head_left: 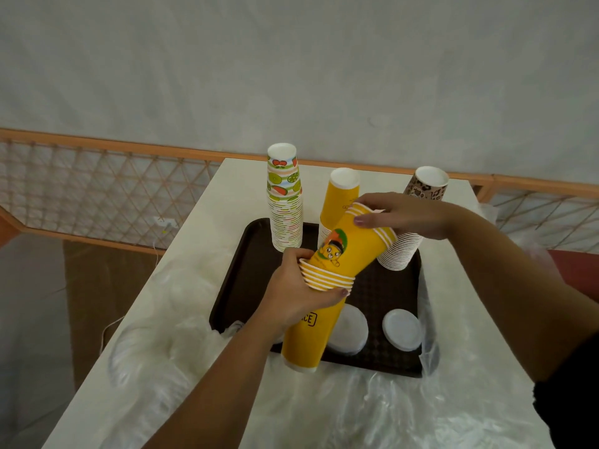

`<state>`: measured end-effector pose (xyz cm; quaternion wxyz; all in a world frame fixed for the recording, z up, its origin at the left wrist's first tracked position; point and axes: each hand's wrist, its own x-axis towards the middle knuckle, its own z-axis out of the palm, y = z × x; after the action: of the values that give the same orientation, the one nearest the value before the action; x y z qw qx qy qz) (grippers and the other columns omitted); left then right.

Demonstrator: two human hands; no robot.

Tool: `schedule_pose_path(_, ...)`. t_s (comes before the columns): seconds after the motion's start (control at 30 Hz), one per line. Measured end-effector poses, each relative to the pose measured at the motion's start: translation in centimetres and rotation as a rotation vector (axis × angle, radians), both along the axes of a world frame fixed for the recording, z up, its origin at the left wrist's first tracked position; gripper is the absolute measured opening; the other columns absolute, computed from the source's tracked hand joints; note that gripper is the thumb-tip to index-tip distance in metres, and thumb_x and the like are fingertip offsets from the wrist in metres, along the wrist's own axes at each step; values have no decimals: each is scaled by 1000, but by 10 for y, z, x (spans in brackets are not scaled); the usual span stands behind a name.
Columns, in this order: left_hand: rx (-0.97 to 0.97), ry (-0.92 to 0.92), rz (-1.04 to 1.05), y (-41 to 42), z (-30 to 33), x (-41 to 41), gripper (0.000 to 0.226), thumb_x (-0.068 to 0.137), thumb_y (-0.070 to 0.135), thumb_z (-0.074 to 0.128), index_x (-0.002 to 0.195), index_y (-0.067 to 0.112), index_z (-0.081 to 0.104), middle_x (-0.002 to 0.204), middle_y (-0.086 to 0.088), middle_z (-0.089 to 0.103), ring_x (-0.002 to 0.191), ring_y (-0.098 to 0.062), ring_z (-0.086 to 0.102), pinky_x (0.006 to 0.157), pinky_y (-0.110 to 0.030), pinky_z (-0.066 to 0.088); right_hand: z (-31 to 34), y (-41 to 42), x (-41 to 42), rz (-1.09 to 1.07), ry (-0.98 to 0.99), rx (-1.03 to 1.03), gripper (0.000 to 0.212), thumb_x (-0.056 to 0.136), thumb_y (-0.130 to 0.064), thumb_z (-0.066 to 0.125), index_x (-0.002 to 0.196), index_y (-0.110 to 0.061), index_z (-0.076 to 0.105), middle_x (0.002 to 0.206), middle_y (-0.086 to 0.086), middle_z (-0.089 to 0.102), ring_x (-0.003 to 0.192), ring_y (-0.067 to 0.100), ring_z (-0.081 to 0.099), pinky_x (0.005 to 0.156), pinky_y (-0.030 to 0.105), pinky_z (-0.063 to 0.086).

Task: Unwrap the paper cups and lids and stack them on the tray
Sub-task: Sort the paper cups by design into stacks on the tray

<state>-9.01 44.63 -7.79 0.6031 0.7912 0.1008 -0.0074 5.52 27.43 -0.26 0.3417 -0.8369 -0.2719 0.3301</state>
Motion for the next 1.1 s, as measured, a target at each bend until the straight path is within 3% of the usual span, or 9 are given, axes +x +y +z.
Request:
schedule_pose_path(0.17,-14,-40,14,10,4,5,74,67,23,84,121,30,34,102,20,51,90,3,54,62,-8,47,-9,-19,10,-63,178,116,58,77,-42,57,132,-27,44,128,-1,56,114,20,58,93,45,51)
schedule_pose_path(0.33,31,8,-224,16,-2,5,108,67,24,84,143,44,11,120,18,53,105,-2,58,81,-17,50,-5,-9,7,11,67,88,61,74,-51,56,132,-37,48,134,-6,51,116,18,55,91,38,52)
schedule_pose_path(0.43,11,13,-301,12,-4,5,104,68,23,84,142,46,14,125,17,53,110,-2,57,85,-20,51,1,6,1,130,-4,-70,69,70,-60,55,135,-39,45,138,-8,47,120,16,50,92,32,49)
schedule_pose_path(0.57,-67,-7,-204,3,-7,5,88,70,22,82,138,39,28,120,18,54,107,-3,58,77,-16,53,-15,35,-19,203,-57,-131,72,69,-64,55,133,-33,45,132,-7,51,116,15,52,94,34,50)
schedule_pose_path(0.73,-57,-12,-12,8,-7,1,76,71,23,81,128,36,32,106,18,52,93,0,56,61,-5,47,-19,44,-29,127,-288,61,20,87,-35,63,100,-21,57,100,-11,62,94,5,59,72,6,43)
schedule_pose_path(0.83,-38,-14,53,10,-8,0,78,71,25,81,128,33,29,106,17,50,91,-2,55,58,-5,46,-14,45,-32,191,-387,79,4,88,-27,64,87,-23,62,80,-21,60,75,-9,58,67,4,42)
schedule_pose_path(0.93,-40,-23,84,7,-9,0,80,70,22,82,130,26,29,108,12,50,90,-3,56,59,-6,48,-12,46,-35,229,-421,74,6,85,-23,68,90,-19,68,77,-22,60,70,-14,57,64,4,43)
schedule_pose_path(1.1,-57,-21,113,1,-7,-4,76,69,20,83,124,24,30,102,14,52,87,-2,57,57,-4,46,-10,49,-43,251,-547,6,20,84,-21,70,101,-12,70,81,-10,61,67,-4,56,62,4,41)
